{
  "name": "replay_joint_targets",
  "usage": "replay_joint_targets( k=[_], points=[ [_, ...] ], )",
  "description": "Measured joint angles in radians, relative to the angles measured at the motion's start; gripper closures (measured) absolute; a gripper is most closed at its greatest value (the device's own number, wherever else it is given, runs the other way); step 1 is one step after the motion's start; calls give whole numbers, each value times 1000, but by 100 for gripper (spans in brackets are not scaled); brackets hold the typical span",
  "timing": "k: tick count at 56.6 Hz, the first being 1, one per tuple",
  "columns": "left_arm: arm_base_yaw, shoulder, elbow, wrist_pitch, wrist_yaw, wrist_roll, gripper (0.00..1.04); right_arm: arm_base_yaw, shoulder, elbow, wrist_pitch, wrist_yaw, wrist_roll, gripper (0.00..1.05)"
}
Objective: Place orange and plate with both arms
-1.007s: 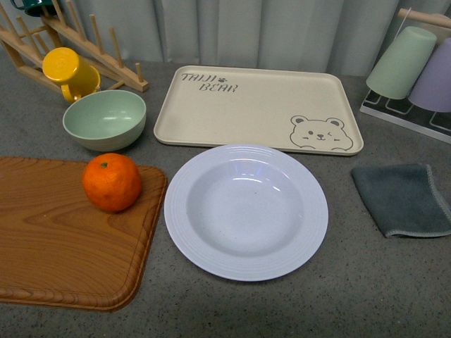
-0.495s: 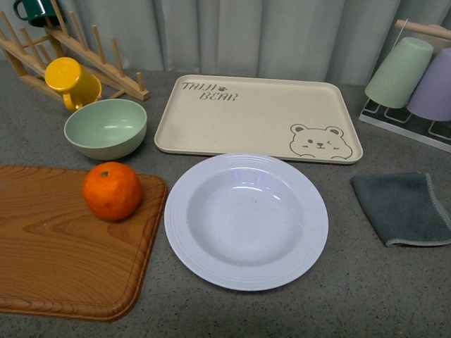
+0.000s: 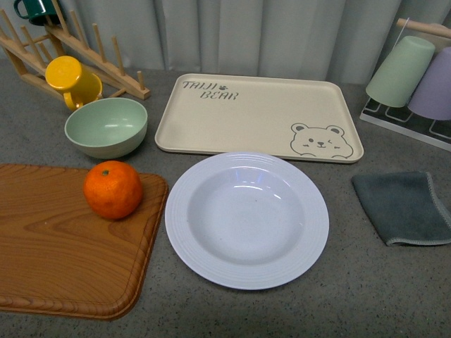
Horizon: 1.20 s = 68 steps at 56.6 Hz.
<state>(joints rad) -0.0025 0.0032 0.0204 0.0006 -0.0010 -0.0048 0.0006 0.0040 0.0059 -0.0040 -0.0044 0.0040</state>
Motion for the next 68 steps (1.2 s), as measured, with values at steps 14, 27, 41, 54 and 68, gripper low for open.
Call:
replay_joint_targets(
  k=[14, 27, 41, 54, 68],
  points=[
    [0, 0, 0, 0, 0, 0, 6, 0, 0, 0, 0, 0, 0, 9],
    [-7, 138, 3, 30, -110, -66, 6, 0, 0, 0, 0, 1, 0, 9],
    [-67, 706, 105, 404, -104, -126, 6, 0, 0, 0, 0, 2, 0, 9],
    [-199, 1139, 260, 500, -75, -167, 6, 0, 0, 0, 0, 2, 0, 9],
    [-298, 1472, 443, 454, -79, -217, 6, 0, 0, 0, 0, 2, 0, 9]
  ],
)
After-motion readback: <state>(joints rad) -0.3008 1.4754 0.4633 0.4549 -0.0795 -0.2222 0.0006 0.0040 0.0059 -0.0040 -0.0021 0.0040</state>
